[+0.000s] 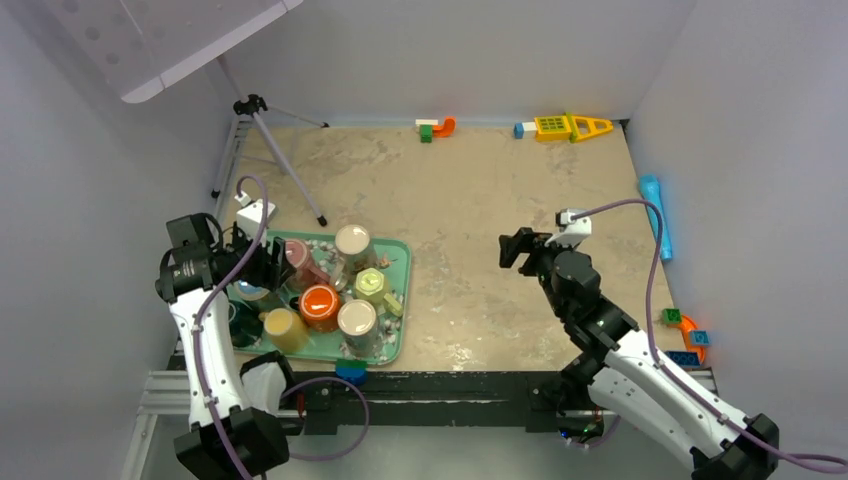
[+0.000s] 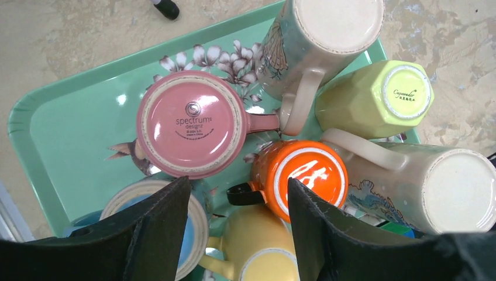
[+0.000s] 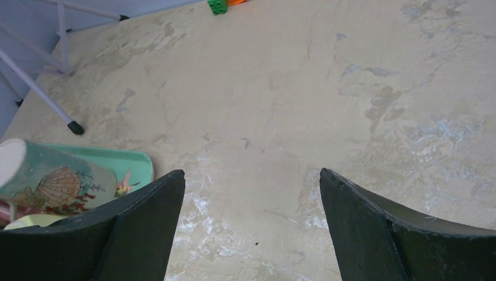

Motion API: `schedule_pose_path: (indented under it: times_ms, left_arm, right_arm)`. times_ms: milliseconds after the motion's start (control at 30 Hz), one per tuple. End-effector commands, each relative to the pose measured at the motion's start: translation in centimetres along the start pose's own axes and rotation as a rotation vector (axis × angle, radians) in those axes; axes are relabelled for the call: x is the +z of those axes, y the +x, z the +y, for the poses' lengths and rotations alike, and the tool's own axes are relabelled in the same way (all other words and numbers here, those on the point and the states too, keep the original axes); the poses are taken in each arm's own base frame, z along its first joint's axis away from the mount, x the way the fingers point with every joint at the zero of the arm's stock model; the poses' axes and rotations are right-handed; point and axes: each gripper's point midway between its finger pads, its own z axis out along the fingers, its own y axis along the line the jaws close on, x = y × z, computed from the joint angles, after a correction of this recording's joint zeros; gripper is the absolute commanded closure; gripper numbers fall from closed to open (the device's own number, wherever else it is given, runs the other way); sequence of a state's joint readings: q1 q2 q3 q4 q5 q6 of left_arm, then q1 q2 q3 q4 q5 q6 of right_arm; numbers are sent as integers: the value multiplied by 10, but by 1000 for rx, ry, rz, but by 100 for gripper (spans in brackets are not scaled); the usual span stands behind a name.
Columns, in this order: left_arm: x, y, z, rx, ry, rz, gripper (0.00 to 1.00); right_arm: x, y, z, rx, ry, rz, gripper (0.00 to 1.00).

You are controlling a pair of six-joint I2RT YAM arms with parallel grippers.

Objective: Turn the mug right side up

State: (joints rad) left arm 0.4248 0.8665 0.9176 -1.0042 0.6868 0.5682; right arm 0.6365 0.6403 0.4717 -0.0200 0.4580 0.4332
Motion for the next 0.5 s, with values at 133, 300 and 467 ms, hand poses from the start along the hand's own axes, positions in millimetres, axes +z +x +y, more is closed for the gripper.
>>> schedule_pose_path:
  times_ms: [133, 300, 467]
  left_arm:
    - [1, -8, -24, 91, 167, -56, 29]
    - [-13, -16, -36, 156, 187, -77, 22]
    - [-25, -26, -48, 202, 183, -125, 18]
  right_arm:
    - [-13, -12, 66, -51, -335, 50, 10]
    - [-35, 14, 127, -63, -584, 130, 12]
    - [-39, 68, 153, -151, -558, 240, 21]
